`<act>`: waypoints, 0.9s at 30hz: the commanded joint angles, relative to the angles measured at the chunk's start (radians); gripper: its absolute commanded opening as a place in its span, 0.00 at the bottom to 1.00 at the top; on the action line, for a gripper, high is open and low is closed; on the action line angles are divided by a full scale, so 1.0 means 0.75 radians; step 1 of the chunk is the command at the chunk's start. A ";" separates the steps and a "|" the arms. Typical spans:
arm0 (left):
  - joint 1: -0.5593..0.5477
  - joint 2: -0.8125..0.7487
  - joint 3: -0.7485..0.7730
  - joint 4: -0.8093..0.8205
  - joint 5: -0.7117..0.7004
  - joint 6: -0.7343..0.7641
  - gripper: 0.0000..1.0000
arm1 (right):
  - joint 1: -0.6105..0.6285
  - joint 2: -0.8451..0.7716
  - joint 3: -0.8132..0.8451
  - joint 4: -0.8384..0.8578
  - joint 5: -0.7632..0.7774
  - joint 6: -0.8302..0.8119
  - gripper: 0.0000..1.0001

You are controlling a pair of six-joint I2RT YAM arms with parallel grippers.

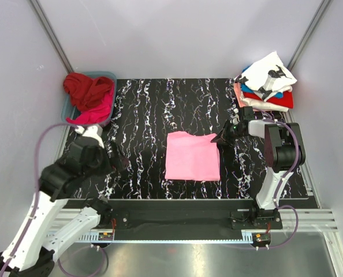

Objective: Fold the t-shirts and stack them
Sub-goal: Neatly place the folded tshirt to the corner

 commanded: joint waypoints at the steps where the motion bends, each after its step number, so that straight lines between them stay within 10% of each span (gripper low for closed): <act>1: -0.002 0.060 0.395 -0.009 0.032 -0.174 0.95 | 0.004 -0.019 -0.017 0.016 -0.023 -0.005 0.00; 11: -0.002 -0.011 0.605 0.579 0.232 -0.675 0.99 | 0.002 -0.056 0.173 -0.127 0.083 -0.002 0.00; 27: -0.002 -0.050 0.607 0.398 -0.046 -0.867 0.99 | 0.002 -0.011 0.165 -0.103 0.149 0.004 0.00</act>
